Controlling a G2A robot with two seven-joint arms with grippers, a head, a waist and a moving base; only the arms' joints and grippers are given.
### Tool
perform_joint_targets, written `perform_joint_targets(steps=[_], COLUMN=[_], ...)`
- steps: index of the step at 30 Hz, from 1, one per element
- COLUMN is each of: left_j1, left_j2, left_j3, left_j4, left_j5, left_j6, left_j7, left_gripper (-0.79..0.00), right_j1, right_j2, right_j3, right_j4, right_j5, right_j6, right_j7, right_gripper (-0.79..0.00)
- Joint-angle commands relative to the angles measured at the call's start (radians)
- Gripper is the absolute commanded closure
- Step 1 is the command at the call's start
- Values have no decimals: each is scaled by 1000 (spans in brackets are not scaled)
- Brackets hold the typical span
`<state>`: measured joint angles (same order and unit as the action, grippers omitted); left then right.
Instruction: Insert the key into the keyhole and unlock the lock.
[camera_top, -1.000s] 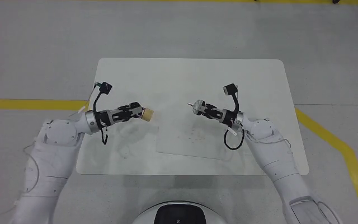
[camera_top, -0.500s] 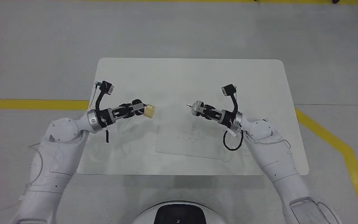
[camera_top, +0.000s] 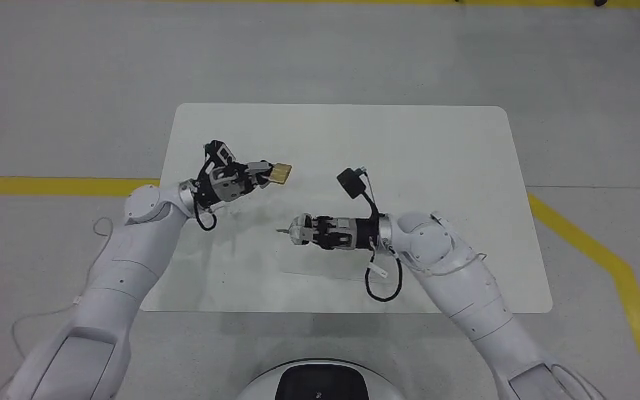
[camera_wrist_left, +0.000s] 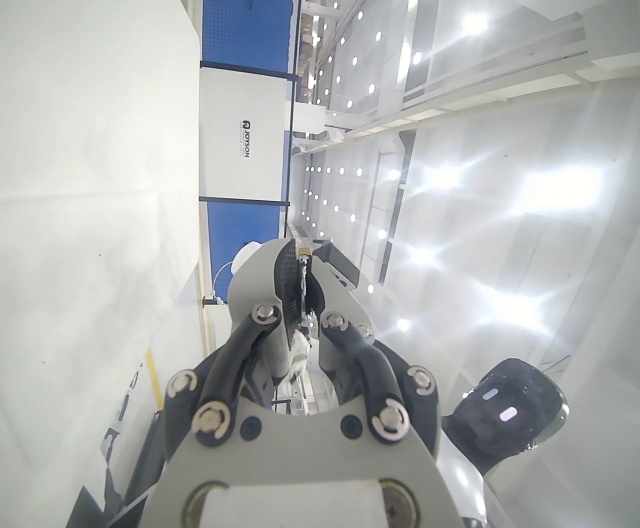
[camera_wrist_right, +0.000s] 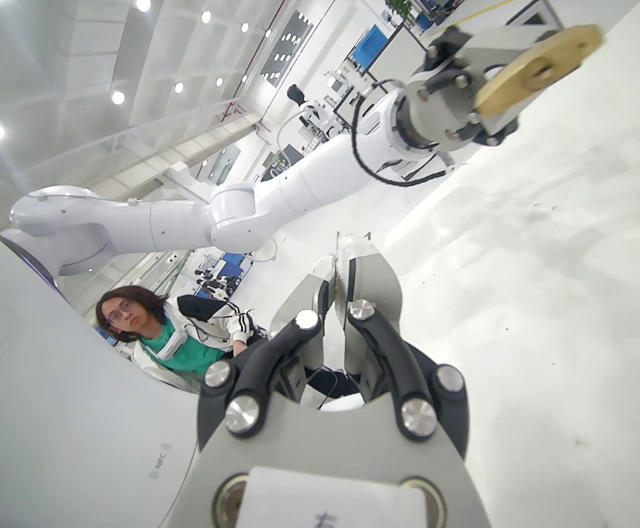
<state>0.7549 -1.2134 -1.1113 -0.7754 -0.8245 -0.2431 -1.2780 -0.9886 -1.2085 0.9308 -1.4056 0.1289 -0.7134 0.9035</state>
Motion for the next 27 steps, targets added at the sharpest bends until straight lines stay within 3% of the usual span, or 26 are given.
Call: perform_joint_targets(steps=[1,10,20,27], left_j1=[-14,-26,-23,-22], left_j2=[-7,-18,-20,-21], left_j3=[6,7,-10,-13], left_j4=[28,56,59,57], left_j5=[-15,-46,-69,-55], left_j6=[-15,-56,-61,-70], left_j7=[-27,-130,-200,-221], left_gripper=[0,0,0,0], right_j1=[5,85,134,131], right_j2=[-4,-56,-87,-94], right_j3=[-18,-96,-120,-103], right_j4=[-2,108,180,203], right_j5=[4,-68,-100,-81], right_j6=[-3,-35,-39,-102], right_j7=[0,-239,-341,-390], right_gripper=[0,0,0,0])
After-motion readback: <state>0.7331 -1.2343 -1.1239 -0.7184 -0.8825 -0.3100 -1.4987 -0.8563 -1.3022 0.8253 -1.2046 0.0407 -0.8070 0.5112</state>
